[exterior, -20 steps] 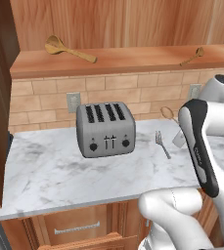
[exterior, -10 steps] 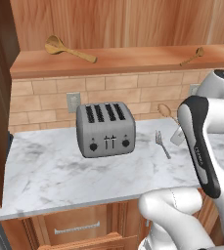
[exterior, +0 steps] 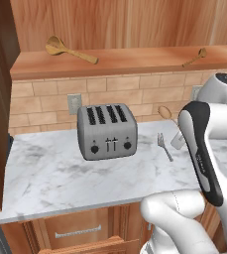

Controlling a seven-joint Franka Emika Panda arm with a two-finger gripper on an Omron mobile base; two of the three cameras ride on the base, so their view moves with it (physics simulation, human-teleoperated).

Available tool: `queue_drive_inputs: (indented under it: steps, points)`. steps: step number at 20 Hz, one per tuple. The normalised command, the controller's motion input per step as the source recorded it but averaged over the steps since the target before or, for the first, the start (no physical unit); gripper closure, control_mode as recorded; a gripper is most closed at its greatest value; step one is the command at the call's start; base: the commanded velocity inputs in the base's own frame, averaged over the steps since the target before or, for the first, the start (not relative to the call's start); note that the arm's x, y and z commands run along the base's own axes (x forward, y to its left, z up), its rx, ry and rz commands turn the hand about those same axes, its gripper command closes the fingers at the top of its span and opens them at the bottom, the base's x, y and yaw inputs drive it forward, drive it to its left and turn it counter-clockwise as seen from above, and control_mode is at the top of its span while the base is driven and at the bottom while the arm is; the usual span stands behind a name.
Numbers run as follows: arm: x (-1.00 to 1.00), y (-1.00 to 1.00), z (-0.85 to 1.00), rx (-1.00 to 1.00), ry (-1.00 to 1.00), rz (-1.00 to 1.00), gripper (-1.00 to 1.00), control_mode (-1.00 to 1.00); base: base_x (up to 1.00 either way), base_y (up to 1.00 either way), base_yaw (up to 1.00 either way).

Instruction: Organize the utensils by type. Pick up the wooden spoons from the counter and place them in the open cabinet. Then pick up the metallic utensils from the counter and place them in the open drawer.

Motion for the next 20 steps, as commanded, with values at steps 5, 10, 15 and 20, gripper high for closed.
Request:
queue_drive_inputs:
  steps: [5,10,15,20]
  points:
    - [0.00,0.00,0.00,0.00,0.00,0.00,1.00,-1.00,0.00,0.00,0.00]
    - [0.00,0.00,0.00,0.00,0.00,0.00,1.00,-1.00,0.00,0.00,0.00]
    - [0.00,0.00,0.00,0.00,0.00,0.00,1.00,1.00,0.00,0.15,-0.08]
    - [0.00,0.00,0.00,0.00,0.00,0.00,1.00,1.00,-0.04,0.24,-0.15]
